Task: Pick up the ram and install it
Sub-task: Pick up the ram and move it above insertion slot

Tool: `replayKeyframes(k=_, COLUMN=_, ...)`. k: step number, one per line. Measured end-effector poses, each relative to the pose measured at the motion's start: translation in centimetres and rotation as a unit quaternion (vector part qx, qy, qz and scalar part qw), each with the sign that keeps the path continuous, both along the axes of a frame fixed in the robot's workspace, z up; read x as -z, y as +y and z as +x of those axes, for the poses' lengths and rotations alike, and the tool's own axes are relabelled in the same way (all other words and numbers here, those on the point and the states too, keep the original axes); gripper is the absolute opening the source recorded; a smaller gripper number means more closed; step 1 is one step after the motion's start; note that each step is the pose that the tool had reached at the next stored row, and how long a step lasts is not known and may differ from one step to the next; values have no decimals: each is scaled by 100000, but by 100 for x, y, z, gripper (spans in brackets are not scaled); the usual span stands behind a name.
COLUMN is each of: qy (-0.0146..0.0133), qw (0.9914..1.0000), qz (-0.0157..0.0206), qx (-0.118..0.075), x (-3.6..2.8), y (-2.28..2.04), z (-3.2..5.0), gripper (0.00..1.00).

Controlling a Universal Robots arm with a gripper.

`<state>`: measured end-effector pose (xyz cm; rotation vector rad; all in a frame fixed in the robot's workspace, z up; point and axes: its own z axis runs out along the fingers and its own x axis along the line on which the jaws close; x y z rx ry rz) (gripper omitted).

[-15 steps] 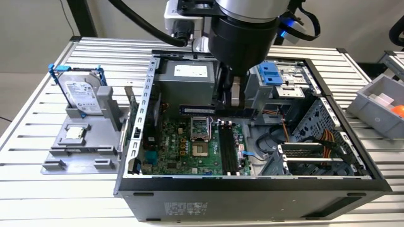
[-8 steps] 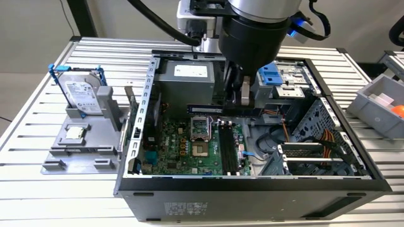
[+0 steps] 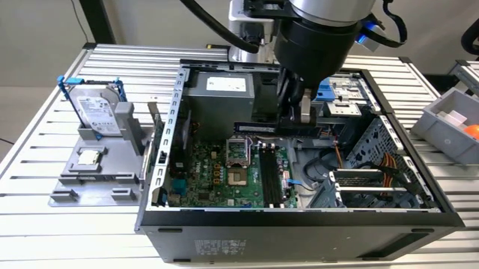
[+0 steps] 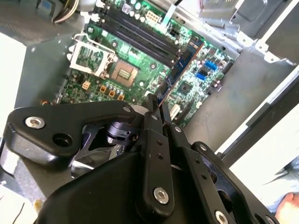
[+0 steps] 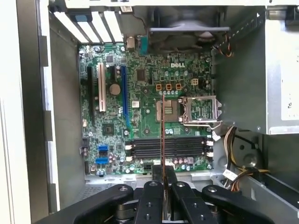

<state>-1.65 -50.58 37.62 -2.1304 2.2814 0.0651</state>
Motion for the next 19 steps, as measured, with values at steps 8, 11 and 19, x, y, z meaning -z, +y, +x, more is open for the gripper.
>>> replayKeyframes(k=8, qy=0, qw=99990, qz=-6, qx=1445, x=0, y=45, z=132, gripper=0)
replayKeyframes(k=11, qy=-1, qw=99979, qz=-7, qx=2046, x=0, y=61, z=177, gripper=0)
replayKeyframes(k=19, qy=0, qw=99963, qz=-9, qx=2729, x=0, y=95, z=268, gripper=0)
